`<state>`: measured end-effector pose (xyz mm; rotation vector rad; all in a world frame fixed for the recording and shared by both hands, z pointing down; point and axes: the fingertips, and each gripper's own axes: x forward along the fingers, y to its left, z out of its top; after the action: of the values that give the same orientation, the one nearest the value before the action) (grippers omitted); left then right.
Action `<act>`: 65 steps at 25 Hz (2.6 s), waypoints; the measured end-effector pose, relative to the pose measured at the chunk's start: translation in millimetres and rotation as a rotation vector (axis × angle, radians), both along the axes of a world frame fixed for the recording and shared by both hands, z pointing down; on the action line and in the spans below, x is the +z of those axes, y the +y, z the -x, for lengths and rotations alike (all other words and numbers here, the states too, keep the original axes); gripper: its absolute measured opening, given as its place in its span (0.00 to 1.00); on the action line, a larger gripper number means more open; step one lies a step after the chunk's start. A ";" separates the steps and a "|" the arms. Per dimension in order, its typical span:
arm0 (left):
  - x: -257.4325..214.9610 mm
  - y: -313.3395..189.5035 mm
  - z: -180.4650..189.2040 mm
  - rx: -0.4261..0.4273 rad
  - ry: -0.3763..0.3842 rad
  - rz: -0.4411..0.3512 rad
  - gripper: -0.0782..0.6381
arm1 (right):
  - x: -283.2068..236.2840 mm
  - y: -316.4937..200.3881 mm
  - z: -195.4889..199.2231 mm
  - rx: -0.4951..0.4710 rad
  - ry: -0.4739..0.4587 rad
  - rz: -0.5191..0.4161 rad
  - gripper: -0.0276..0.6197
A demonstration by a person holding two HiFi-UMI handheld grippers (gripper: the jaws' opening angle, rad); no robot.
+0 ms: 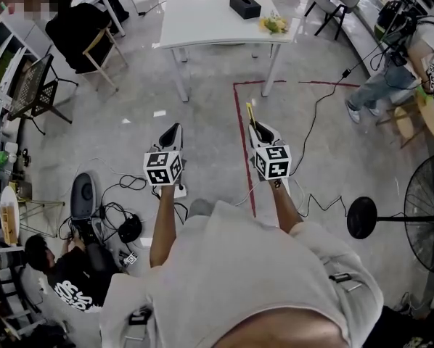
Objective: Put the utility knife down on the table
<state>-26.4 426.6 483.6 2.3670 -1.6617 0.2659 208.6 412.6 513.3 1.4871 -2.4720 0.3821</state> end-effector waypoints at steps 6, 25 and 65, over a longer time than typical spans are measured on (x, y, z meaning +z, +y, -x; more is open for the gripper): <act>11.2 -26.6 0.4 0.005 0.005 0.017 0.14 | 8.1 -25.5 0.8 0.001 0.004 0.010 0.15; 28.8 -229.6 43.2 0.073 0.050 0.041 0.14 | 17.1 -209.6 44.4 0.058 0.039 0.038 0.15; 53.4 -557.4 97.0 0.117 0.042 0.095 0.14 | 56.4 -524.8 122.7 0.021 0.064 0.104 0.15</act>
<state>-123.3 -130.8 537.0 2.3850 -1.4616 0.3061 85.9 -112.2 569.7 1.4612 -2.3515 0.4526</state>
